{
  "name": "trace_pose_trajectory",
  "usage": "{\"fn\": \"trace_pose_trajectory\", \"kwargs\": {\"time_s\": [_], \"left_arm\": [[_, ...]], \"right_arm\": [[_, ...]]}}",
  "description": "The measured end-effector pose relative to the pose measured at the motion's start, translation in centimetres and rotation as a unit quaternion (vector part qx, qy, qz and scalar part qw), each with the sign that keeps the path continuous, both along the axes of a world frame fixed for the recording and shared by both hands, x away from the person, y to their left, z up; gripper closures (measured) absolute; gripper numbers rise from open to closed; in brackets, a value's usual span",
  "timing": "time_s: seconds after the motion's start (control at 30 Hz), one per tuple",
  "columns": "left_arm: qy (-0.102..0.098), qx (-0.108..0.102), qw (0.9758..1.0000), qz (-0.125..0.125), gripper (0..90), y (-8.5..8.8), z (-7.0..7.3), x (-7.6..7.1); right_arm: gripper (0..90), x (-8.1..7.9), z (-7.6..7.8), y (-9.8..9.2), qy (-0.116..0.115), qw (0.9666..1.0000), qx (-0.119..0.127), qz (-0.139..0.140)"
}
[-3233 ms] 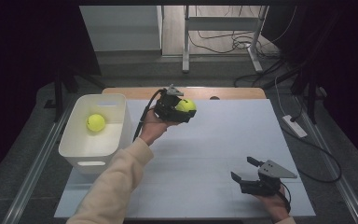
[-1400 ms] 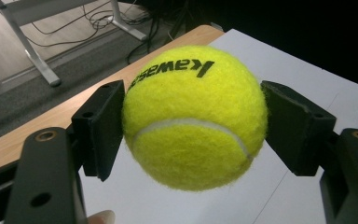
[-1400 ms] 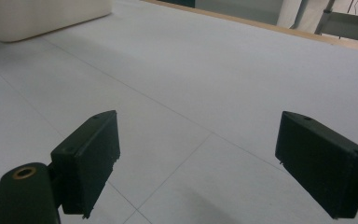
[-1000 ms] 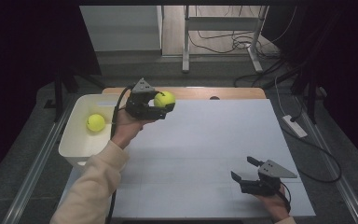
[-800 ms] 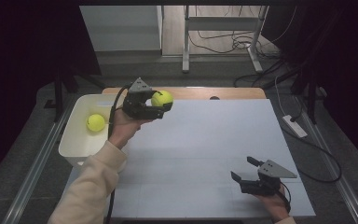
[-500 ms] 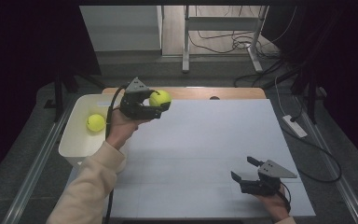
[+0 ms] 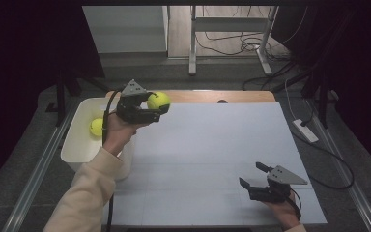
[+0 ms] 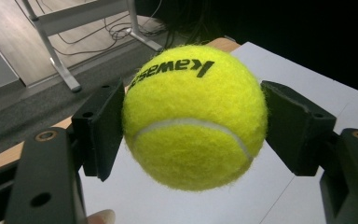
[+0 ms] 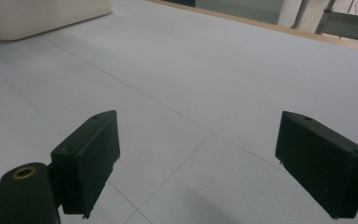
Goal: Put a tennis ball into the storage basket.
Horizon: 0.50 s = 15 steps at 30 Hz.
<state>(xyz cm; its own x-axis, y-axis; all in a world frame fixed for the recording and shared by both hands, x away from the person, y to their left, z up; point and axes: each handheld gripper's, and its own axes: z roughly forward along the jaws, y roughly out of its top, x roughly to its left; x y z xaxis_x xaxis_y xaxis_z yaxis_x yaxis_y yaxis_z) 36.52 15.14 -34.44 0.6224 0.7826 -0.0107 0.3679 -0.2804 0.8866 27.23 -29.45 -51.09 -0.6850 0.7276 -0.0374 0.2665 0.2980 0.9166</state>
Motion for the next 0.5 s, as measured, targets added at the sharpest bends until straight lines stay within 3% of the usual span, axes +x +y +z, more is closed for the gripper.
{"fn": "trace_pose_trajectory", "kwargs": {"time_s": [0.5], "left_arm": [[-0.006, 0.004, 0.9999, 0.011, 26.7, 1.4, 0.3, -0.6]], "right_arm": [[13.8, 0.0, 0.0, 0.0, 0.000, 1.0000, 0.000, 0.001]]}}
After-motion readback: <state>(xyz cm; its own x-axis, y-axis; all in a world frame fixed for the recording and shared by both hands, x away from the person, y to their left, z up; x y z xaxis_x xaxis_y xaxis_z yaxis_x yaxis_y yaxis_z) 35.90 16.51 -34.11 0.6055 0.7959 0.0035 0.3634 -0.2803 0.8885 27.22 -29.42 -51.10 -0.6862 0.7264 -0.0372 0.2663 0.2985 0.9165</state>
